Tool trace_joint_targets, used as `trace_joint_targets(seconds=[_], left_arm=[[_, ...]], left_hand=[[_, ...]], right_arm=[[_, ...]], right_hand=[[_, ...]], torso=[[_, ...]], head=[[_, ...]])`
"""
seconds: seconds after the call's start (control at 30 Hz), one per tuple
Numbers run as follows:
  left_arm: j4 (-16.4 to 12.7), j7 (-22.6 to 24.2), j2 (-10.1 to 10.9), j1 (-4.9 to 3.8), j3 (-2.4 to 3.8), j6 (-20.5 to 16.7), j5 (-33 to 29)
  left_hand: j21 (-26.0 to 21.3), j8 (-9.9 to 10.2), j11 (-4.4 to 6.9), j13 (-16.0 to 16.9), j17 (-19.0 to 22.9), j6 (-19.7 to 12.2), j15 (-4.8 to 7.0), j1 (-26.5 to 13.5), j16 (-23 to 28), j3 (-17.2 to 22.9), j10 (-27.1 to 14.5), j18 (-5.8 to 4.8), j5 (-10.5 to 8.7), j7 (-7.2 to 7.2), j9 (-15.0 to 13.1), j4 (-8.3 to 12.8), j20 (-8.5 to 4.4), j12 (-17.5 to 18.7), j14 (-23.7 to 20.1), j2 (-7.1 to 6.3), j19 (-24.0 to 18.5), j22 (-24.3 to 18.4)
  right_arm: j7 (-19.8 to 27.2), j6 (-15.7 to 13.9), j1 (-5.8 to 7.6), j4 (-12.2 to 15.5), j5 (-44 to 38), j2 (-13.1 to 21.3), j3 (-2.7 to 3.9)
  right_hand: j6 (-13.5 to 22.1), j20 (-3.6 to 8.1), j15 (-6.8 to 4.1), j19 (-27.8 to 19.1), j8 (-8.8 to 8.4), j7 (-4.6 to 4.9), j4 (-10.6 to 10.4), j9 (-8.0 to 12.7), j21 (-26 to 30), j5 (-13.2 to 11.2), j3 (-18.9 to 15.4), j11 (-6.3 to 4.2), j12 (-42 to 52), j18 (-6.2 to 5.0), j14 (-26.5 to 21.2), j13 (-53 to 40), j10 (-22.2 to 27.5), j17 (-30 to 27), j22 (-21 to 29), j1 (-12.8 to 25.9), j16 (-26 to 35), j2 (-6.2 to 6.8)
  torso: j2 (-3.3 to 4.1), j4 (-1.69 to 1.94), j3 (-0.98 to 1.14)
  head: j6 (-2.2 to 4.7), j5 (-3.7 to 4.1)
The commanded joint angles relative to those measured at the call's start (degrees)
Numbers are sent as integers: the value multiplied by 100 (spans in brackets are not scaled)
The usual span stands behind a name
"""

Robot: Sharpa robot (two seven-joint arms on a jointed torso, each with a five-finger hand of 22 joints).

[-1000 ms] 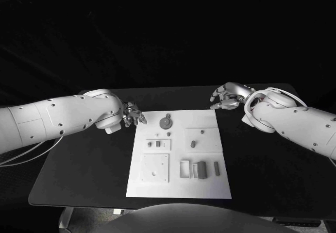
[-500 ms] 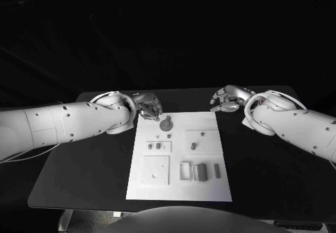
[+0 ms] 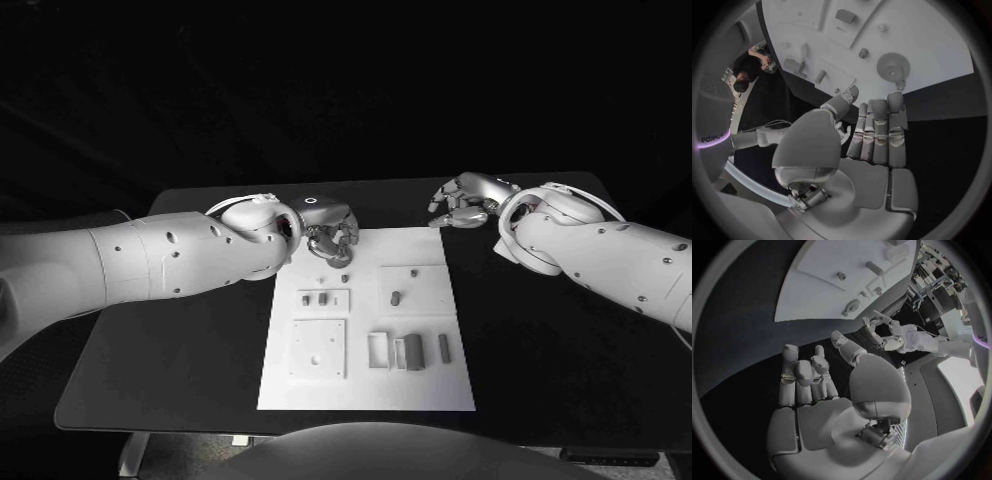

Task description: Assemble the parts on the task board

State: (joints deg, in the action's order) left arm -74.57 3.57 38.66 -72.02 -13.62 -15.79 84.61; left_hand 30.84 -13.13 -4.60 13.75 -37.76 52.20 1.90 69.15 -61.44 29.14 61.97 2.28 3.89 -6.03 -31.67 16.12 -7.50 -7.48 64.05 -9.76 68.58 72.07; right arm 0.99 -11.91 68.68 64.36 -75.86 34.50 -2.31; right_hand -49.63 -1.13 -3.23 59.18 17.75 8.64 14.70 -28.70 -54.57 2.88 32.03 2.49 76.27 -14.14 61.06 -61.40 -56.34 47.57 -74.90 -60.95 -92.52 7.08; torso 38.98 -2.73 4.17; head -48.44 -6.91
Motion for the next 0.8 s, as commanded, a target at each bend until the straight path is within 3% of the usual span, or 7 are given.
trace_joint_targets(seconds=[0.03, 0.27, 0.8], left_arm=[[80, 295, -83, 82, -2, -137, 480], [155, 288, -153, 230, -3, -108, 708], [252, 230, -226, 313, -3, 338, 948]], left_hand=[[136, 9, 34, -32, -58, 43, 26, 30, -138, 117, 141, 448, -70, -19, 39, -58, -37, 47, 154, -84, 171, 104], [279, -24, 44, -58, -119, 109, 41, 13, -307, 139, 256, 487, -67, -16, 75, -48, -58, 80, 221, -70, 255, 259], [325, -51, 51, -40, -143, 161, 44, 19, -367, 142, 353, 503, -56, -35, 73, -45, -65, 41, 257, -50, 295, 297]], right_arm=[[40, 52, -4, 4, -6, -11, 2], [41, 59, -5, 4, -6, -11, 2], [44, 68, -6, -3, -6, -32, 2]], right_hand=[[0, 25, -12, -6, -38, 35, -12, -8, 26, -9, -11, 16, 16, -86, 37, 10, 56, 5, -67, -4, 34, -23], [1, 25, -11, -4, -40, 36, -15, -9, 26, -9, -12, 17, 17, -86, 38, 12, 57, 5, -67, -2, 33, -25], [1, 25, -10, -3, -41, 36, -16, -11, 25, -9, -12, 17, 19, -86, 38, 13, 58, 5, -67, -2, 33, -26]], torso=[[4, 5, -5], [1, 9, -3], [-4, 13, -7]], head=[[-3, 37], [-30, 49], [-61, 61]])
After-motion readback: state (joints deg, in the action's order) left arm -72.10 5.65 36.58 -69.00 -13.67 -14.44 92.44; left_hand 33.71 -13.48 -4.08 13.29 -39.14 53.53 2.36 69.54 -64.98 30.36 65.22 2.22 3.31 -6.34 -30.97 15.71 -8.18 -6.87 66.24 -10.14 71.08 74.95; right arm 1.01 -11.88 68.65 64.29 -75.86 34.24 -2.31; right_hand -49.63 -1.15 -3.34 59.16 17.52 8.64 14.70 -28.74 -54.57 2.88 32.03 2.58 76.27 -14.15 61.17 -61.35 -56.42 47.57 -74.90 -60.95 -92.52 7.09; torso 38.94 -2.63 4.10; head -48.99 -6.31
